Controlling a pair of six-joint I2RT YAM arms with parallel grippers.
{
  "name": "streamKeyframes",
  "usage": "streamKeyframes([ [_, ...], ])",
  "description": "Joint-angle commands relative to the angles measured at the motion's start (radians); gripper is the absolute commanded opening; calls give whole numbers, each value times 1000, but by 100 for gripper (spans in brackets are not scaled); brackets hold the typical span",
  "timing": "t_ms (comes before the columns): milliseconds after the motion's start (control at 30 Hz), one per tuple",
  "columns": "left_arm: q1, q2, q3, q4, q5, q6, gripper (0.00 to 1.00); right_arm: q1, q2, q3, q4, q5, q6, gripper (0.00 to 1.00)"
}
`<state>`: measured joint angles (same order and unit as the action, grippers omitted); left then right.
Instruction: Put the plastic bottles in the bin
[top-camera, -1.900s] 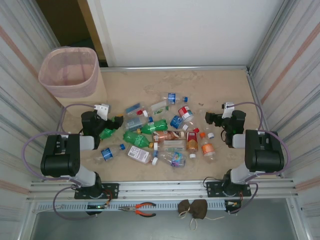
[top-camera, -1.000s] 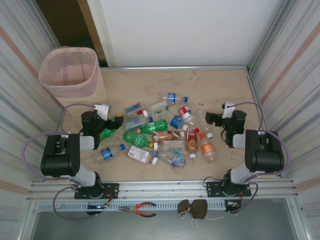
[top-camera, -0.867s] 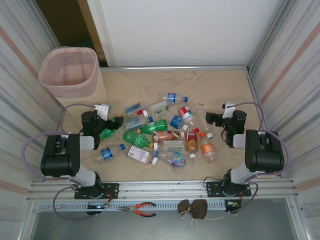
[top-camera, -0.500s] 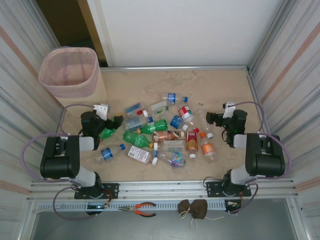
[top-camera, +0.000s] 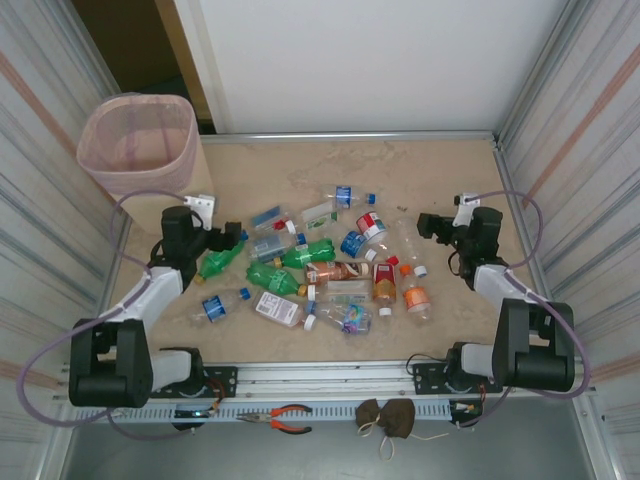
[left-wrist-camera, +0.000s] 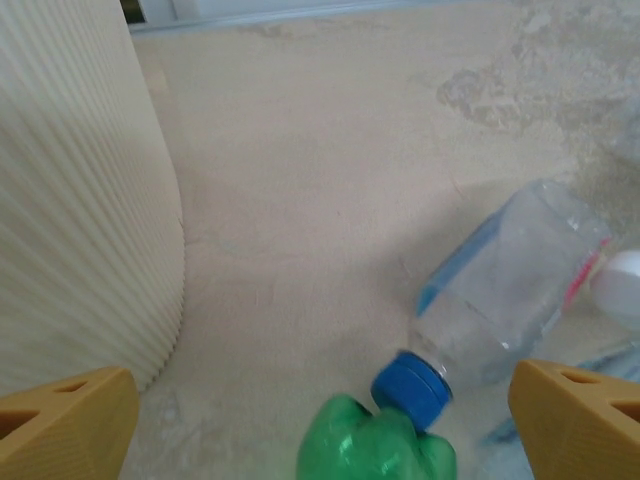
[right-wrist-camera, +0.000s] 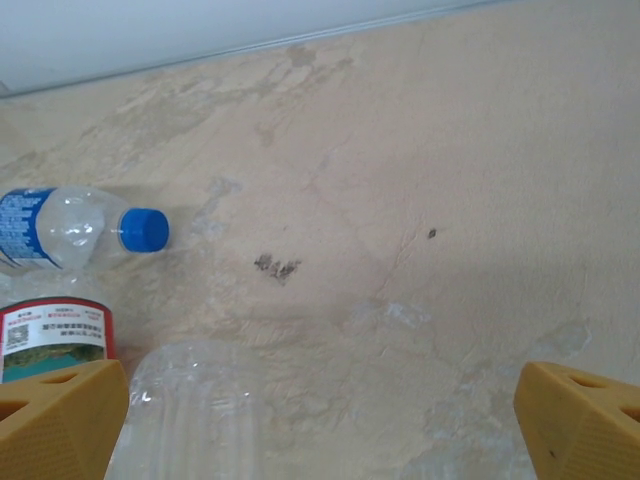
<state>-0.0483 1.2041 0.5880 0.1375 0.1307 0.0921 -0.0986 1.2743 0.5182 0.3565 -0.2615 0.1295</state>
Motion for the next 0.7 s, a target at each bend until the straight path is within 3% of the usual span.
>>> streamKeyframes([
  [0,-15,-44,87,-332,-99,-26,92,4,-45,70,-178,-3,74,96],
  [67,-37,-50,135,-435,-146,-47,90,0,-56,101,-244,-26,86,93],
  [167,-44,-43,224,-582,-131,-25,87,-2,-89,103,-244,-52,104,91],
  [367,-42,44,329,-760,-53,202,88,-21,-143,105,-230,-73,126,91],
  [667,-45,187,359,-763,-56,377,84,-65,-154,97,-202,-103,149,91],
])
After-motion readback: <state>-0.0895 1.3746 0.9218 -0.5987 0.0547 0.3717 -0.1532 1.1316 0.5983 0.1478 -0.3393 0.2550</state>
